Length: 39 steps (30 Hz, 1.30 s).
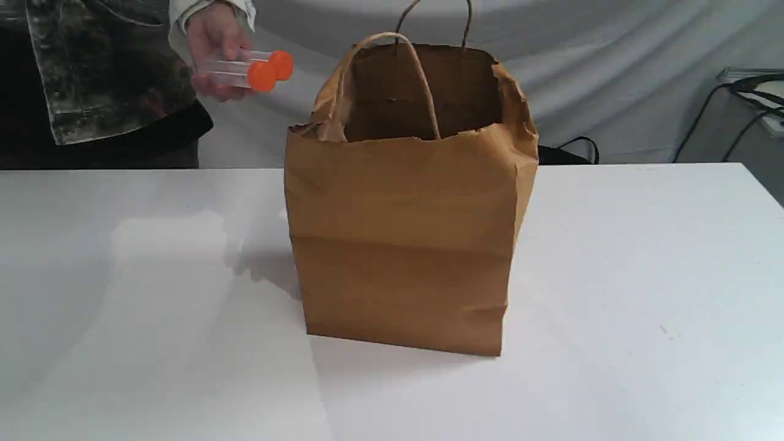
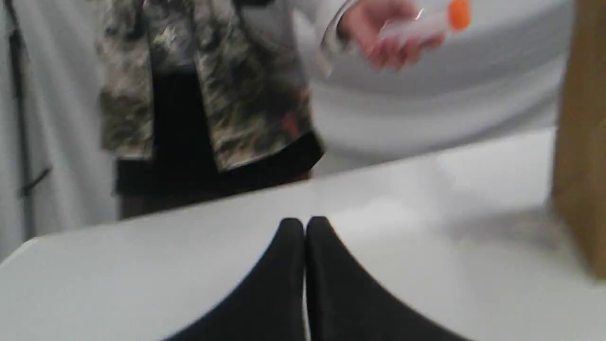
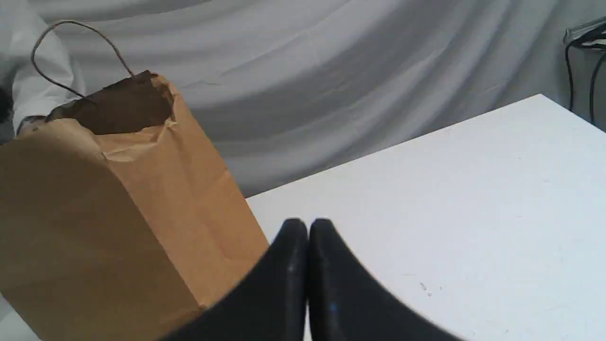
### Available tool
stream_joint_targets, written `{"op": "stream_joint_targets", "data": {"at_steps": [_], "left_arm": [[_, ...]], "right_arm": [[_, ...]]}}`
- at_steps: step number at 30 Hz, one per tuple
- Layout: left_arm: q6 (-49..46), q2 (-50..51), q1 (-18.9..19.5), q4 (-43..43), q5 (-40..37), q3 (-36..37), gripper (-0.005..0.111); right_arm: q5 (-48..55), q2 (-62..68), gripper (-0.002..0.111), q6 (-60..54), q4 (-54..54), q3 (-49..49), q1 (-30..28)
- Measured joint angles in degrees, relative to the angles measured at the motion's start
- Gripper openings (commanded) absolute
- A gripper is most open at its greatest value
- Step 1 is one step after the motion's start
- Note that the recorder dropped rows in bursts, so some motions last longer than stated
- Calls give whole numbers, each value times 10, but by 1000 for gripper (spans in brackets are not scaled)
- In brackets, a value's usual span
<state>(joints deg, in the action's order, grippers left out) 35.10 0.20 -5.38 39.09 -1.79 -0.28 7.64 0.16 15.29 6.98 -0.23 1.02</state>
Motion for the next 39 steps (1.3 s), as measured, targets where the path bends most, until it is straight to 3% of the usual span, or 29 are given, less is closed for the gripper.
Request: {"op": "stream_joint_targets", "data": {"at_steps": [4, 14, 18, 25, 33, 39], "left_arm": [[60, 0, 0, -47, 166, 0, 0], [75, -2, 0, -96, 559, 0, 0], [75, -2, 0, -129, 665, 0, 0], [-15, -2, 0, -338, 680, 0, 0], [-167, 13, 0, -242, 679, -84, 0], [-237, 142, 0, -308, 698, -191, 0]], "right_arm": [[1, 0, 0, 0, 3, 0, 0], [5, 0, 0, 2, 10, 0, 0], [6, 0, 0, 2, 13, 0, 0], [12, 0, 0, 2, 35, 0, 0], [14, 0, 0, 3, 50, 0, 0], [14, 0, 0, 3, 53, 0, 0]]}}
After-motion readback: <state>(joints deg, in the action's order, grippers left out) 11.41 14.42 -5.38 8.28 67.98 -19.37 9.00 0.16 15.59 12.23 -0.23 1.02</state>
